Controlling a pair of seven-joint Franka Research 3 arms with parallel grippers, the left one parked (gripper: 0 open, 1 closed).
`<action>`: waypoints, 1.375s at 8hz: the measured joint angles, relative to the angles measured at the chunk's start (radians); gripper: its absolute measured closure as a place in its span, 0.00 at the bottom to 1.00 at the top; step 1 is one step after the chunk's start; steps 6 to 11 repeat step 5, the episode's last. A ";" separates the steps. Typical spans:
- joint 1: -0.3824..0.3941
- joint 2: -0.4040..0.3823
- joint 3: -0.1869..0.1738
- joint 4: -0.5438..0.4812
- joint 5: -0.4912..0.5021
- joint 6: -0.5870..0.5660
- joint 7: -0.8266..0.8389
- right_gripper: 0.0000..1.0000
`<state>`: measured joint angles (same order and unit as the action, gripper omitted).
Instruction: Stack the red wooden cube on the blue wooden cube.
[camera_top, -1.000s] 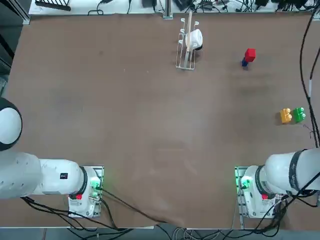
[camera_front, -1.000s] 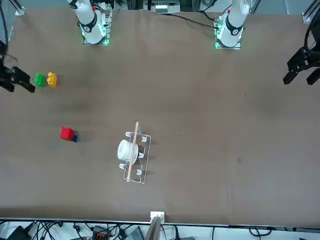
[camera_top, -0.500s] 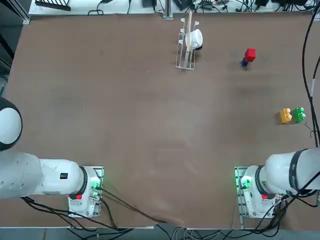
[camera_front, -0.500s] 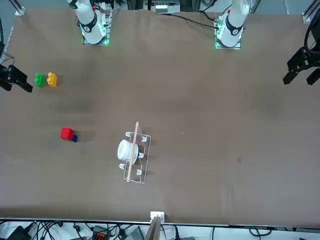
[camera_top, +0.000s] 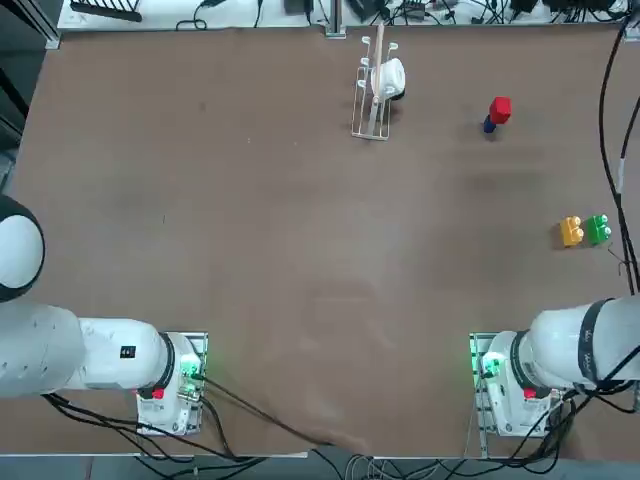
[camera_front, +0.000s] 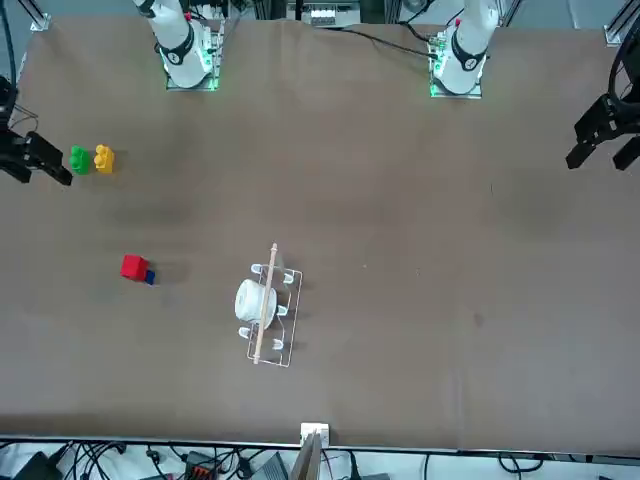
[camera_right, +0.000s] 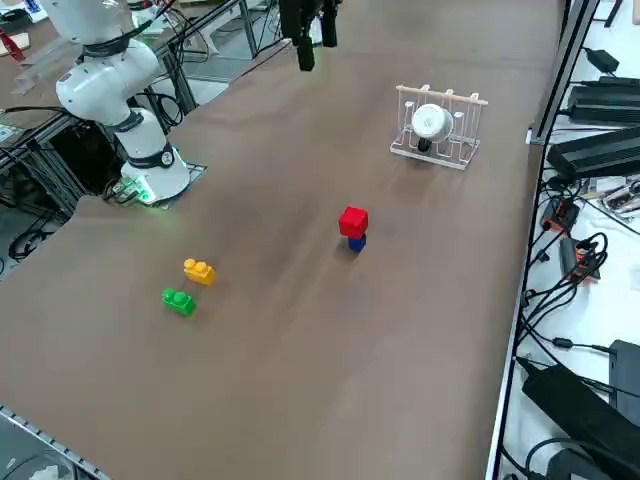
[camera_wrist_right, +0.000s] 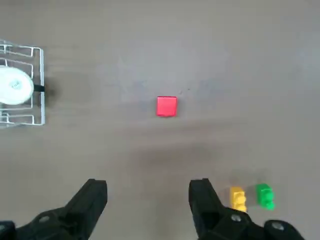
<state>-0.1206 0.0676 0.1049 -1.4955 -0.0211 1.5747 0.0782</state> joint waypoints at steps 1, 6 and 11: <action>0.007 -0.002 0.000 -0.006 -0.001 -0.001 0.019 0.00; 0.014 -0.002 -0.002 -0.041 -0.004 0.003 0.028 0.00; 0.014 -0.002 -0.002 -0.041 -0.004 0.003 0.028 0.00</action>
